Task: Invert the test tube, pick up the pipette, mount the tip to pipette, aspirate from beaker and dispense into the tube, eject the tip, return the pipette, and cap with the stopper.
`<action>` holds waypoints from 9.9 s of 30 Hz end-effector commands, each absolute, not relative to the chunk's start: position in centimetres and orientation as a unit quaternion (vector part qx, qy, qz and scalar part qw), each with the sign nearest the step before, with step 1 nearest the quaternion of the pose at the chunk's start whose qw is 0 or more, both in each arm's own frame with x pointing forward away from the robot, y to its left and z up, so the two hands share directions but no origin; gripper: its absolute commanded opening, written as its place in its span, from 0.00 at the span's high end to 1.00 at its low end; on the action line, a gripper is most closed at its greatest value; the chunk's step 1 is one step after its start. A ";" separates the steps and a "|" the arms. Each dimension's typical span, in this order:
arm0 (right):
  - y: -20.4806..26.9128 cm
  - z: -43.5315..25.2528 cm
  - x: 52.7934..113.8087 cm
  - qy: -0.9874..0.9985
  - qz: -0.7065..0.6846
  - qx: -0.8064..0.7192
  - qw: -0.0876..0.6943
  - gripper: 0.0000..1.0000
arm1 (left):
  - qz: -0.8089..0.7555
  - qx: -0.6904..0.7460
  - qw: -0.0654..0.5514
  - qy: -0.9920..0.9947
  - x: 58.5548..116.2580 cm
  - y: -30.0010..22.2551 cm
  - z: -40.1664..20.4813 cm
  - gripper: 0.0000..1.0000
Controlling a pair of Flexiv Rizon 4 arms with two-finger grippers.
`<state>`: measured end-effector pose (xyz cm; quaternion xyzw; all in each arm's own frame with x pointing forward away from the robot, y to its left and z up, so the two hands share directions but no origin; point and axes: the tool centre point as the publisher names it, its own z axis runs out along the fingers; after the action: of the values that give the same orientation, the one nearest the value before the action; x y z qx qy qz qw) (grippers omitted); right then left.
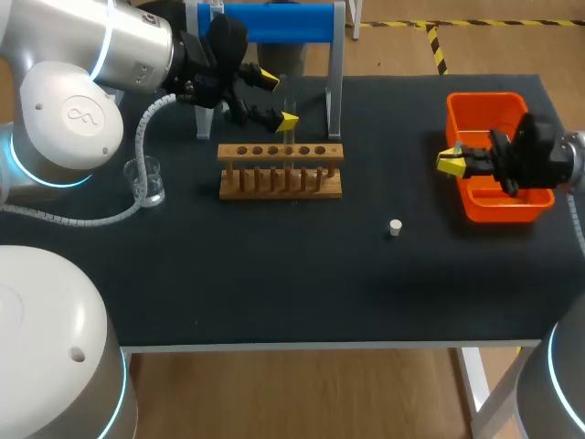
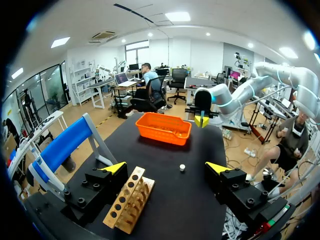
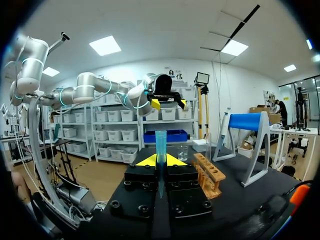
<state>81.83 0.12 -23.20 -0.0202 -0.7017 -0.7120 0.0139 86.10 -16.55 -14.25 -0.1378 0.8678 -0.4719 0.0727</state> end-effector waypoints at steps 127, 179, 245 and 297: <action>0.1 -23.5 81.2 -0.716 -0.698 -0.017 0.004 1.00 | -0.467 -0.521 0.379 0.606 110.5 -4.8 -18.6 0.00; 0.1 -23.5 81.2 -0.716 -0.698 -0.017 0.004 1.00 | -0.468 -0.511 0.399 0.600 117.1 -4.4 -20.3 0.41; 0.1 -23.5 81.2 -0.716 -0.698 -0.017 0.004 1.00 | -0.462 -0.507 0.438 0.581 117.7 -3.9 -15.9 1.00; 0.1 -23.5 81.2 -0.716 -0.698 -0.017 0.004 1.00 | -0.605 -0.222 0.229 0.730 104.8 -5.3 -8.5 1.00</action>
<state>81.33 0.10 -23.53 -0.0164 -0.7148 -0.6991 0.0053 106.68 -6.27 -8.47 -0.2630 0.7281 -0.5751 0.2643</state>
